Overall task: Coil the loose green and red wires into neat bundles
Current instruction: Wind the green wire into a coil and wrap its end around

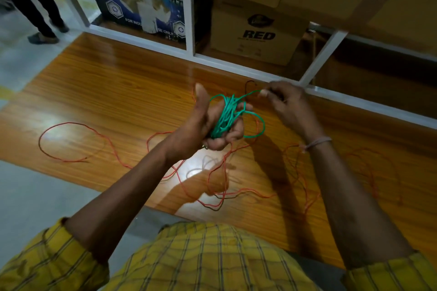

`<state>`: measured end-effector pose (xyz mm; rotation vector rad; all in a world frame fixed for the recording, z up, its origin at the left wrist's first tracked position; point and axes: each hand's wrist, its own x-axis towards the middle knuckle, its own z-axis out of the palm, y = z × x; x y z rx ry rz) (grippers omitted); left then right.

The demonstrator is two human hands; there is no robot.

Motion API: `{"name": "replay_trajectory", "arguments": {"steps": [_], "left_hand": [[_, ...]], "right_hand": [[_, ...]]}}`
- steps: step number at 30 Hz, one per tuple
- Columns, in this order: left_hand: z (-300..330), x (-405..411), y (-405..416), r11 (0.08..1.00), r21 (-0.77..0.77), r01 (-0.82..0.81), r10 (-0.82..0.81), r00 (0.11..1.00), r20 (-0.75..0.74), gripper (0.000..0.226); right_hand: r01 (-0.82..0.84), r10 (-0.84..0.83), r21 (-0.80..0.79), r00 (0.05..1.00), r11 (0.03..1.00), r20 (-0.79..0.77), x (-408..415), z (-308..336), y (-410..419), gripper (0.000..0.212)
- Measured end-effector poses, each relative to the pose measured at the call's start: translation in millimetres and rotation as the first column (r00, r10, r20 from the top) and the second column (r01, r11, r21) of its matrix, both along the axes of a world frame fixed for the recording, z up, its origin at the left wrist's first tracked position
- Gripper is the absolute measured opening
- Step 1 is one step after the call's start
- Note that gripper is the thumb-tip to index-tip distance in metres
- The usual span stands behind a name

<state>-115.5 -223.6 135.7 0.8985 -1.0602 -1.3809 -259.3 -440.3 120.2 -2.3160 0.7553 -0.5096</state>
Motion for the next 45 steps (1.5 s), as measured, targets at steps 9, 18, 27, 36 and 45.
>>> {"name": "replay_trajectory", "arguments": {"steps": [9, 18, 27, 36, 45], "left_hand": [[24.6, 20.6, -26.5, 0.893, -0.055, -0.446, 0.441, 0.893, -0.089, 0.112], [-13.7, 24.1, -14.6, 0.897, -0.027, -0.441, 0.358, 0.691, 0.628, 0.078], [2.1, 12.9, -2.9, 0.978, -0.012, -0.207, 0.144, 0.636, 0.759, 0.048], [6.2, -12.3, 3.4, 0.997, -0.078, -0.003, 0.078, 0.146, 0.986, 0.033], [-8.4, -52.1, -3.1, 0.959, 0.119, 0.258, -0.058, -0.233, 0.971, 0.035]], "right_hand": [[-0.306, 0.345, 0.174, 0.898, 0.936, -0.272, -4.0, -47.6, 113.7, 0.041], [-0.479, 0.405, -0.130, 0.835, 0.868, -0.374, -5.2, 66.8, 122.0, 0.009], [-0.176, 0.207, -0.297, 0.976, 0.939, 0.074, -9.5, 55.3, 49.0, 0.019], [-0.200, 0.205, -0.077, 0.977, 0.977, 0.056, -45.1, 34.9, 52.7, 0.016], [-0.404, 0.402, 0.080, 0.915, 0.911, 0.041, -16.4, 58.6, 76.9, 0.014]]}}
